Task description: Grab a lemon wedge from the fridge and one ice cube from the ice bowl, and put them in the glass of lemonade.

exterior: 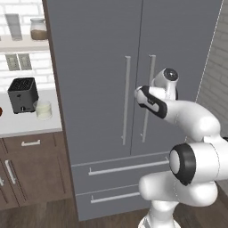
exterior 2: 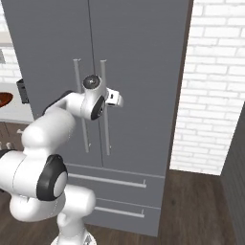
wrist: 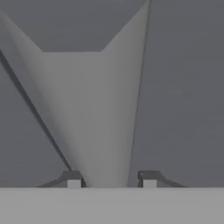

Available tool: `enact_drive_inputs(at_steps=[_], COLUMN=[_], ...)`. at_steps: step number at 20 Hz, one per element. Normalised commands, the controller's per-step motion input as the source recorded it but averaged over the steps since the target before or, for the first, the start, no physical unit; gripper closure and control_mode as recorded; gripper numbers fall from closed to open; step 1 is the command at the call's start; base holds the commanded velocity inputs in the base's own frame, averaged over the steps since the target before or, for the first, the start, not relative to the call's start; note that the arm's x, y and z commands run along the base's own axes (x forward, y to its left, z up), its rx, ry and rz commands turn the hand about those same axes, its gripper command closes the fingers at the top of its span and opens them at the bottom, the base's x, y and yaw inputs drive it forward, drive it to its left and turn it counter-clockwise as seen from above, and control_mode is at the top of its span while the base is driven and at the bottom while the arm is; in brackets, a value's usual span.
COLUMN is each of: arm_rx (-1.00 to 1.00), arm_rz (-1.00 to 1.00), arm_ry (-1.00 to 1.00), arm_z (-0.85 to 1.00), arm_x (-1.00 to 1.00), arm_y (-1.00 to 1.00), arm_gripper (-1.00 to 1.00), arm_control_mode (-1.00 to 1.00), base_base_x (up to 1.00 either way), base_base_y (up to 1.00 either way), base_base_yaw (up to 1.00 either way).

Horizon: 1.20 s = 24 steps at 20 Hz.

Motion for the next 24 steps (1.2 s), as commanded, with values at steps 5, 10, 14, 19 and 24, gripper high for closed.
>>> enact_drive_inputs(at_steps=[5,10,14,19,24], arm_rx=[0.00,0.05,0.14,0.16,0.20], arm_rz=[0.00,-0.09,-0.14,-0.13,-0.09], arm_ry=[0.01,0.00,-0.06,-0.08,-0.06], arm_z=[0.02,0.04,0.00,0.00,0.08], arm_x=[0.07,-0.30,-0.71,-0.89,-1.00], arm_y=[-0.03,-0.44,-0.79,-0.94,-1.00], arm_gripper=[1.00,1.00,1.00,1.00,1.00], arm_control_mode=[-1.00,-1.00,-1.00,-1.00,-1.00], base_base_x=[0.00,0.00,0.00,0.00,0.00], base_base_y=[0.00,0.00,0.00,0.00,0.00], base_base_yaw=[0.00,0.00,0.00,0.00,0.00])
